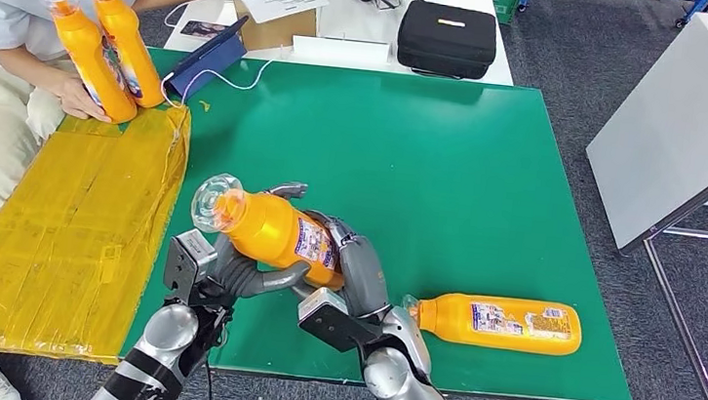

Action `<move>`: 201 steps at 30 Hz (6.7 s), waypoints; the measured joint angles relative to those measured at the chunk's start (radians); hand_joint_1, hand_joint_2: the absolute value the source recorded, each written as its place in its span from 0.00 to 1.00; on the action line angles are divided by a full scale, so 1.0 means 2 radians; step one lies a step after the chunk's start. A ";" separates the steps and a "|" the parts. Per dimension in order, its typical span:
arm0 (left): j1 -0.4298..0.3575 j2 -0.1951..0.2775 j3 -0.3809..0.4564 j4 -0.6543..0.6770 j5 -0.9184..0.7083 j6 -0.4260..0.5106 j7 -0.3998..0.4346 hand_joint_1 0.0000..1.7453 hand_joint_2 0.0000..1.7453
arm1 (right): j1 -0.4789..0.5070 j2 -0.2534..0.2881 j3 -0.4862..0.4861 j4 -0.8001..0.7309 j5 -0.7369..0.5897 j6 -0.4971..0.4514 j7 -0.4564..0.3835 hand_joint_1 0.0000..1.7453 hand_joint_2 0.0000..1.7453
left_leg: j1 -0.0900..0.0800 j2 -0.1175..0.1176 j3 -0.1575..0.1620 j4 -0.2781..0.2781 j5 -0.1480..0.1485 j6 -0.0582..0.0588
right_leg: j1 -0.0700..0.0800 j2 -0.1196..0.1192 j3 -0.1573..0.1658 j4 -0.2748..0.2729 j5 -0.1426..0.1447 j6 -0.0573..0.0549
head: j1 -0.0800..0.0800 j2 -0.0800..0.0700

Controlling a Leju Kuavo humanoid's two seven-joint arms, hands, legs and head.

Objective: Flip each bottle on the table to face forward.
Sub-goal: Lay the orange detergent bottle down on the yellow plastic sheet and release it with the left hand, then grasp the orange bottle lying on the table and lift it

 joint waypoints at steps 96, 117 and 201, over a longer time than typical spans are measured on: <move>0.079 0.022 0.148 -0.073 -0.215 0.258 -0.054 0.00 1.00 | 0.101 -0.185 -0.070 -0.144 0.212 -0.007 0.090 0.00 1.00 | -0.001 0.002 0.001 0.000 -0.002 -0.001 | 0.000 0.001 0.000 0.001 -0.001 -0.001 | 0.000 0.000; 0.089 0.011 0.103 -0.107 -0.202 0.233 -0.047 0.00 1.00 | 0.134 -0.241 -0.143 -0.140 0.224 0.045 0.118 0.00 1.00 | -0.001 0.001 0.001 0.000 -0.002 0.000 | 0.000 0.001 0.000 0.001 -0.001 0.000 | 0.000 0.000; 0.047 0.019 -0.009 -0.080 -0.061 0.011 -0.001 0.00 1.00 | 0.047 -0.043 -0.146 -0.089 0.014 -0.015 0.032 1.00 1.00 | 0.000 0.002 0.003 0.000 -0.002 -0.001 | 0.000 0.001 0.002 0.001 -0.002 0.000 | 0.000 0.000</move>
